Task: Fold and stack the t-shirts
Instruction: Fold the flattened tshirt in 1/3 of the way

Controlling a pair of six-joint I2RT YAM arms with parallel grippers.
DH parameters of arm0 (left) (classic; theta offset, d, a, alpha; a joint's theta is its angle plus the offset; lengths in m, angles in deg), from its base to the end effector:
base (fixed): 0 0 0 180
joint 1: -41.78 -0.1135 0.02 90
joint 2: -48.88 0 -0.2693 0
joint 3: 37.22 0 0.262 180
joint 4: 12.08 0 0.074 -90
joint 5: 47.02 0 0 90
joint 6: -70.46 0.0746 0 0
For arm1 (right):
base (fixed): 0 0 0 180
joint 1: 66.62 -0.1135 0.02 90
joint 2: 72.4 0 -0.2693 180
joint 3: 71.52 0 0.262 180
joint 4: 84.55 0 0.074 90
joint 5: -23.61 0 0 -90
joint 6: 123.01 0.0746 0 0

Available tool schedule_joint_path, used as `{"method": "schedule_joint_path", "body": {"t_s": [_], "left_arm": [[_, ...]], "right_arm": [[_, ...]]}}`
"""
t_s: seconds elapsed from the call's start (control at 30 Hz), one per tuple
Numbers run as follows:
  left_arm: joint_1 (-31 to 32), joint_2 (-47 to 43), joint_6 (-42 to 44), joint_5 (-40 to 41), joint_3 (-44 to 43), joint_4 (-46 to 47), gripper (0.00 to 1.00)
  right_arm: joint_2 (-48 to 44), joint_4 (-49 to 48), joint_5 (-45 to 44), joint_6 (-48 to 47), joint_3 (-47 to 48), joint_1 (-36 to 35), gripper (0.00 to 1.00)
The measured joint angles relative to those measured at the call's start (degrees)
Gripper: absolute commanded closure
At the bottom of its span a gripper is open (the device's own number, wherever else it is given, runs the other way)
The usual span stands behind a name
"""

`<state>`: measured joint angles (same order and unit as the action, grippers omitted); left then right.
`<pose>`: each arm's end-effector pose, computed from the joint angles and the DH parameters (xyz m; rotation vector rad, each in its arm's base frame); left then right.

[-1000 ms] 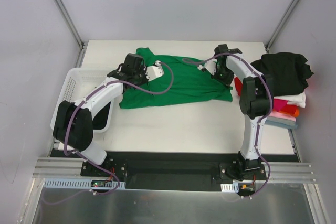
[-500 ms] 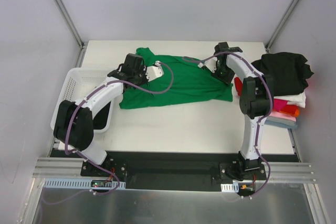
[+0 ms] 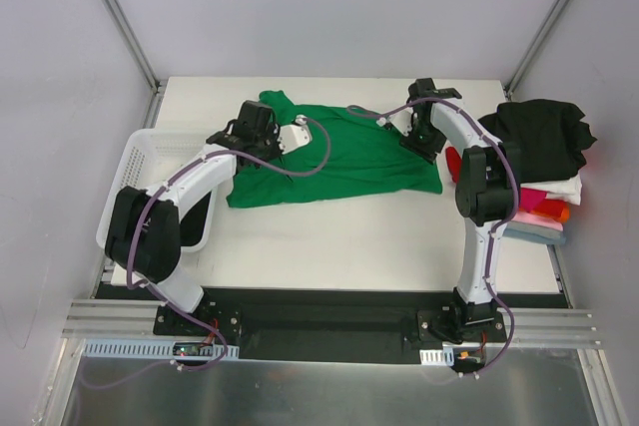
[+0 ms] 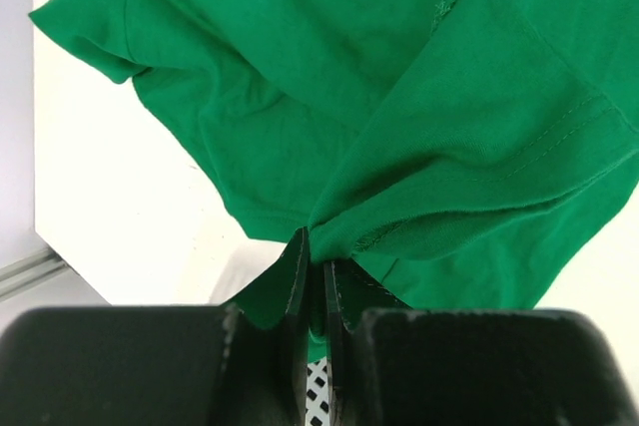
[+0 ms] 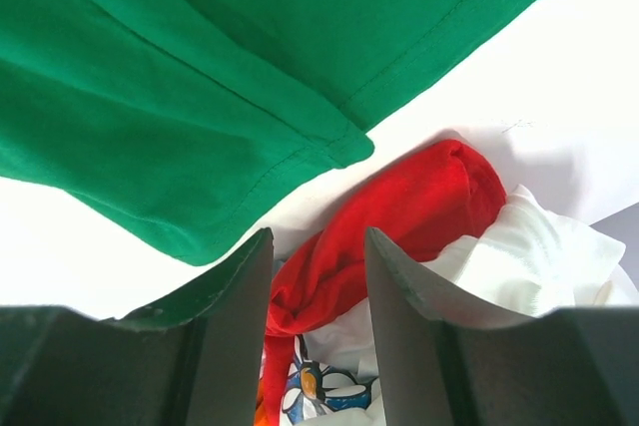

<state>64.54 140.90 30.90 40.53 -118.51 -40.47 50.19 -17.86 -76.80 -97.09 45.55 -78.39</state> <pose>0.3696 -0.1585 0.2401 1.3667 1.8017 0.2104 0.4637 0.0829 0.1749 -1.7562 2.3215 -0.4388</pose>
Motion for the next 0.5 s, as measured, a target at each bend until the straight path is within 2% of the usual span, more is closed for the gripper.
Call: {"method": "schedule_joint_path", "body": {"t_s": [0.03,0.13,0.23,0.5], "left_arm": [[0.00,0.31,-0.02,0.00,-0.07,-0.02,1.00],[0.00,1.29,0.00,0.00,-0.28,-0.04,0.86],[0.00,2.16,0.15,0.04,-0.90,-0.09,0.76],[0.00,3.48,-0.02,1.40,-3.50,0.28,0.73]], "right_arm": [[0.00,-0.20,-0.07,0.00,-0.02,0.00,0.55],[0.00,-0.63,-0.11,0.00,-0.22,0.00,0.55],[0.00,-0.98,-0.17,0.00,-1.20,0.00,0.56],[-0.04,-1.31,-0.20,0.07,-3.76,0.00,0.55]]}}
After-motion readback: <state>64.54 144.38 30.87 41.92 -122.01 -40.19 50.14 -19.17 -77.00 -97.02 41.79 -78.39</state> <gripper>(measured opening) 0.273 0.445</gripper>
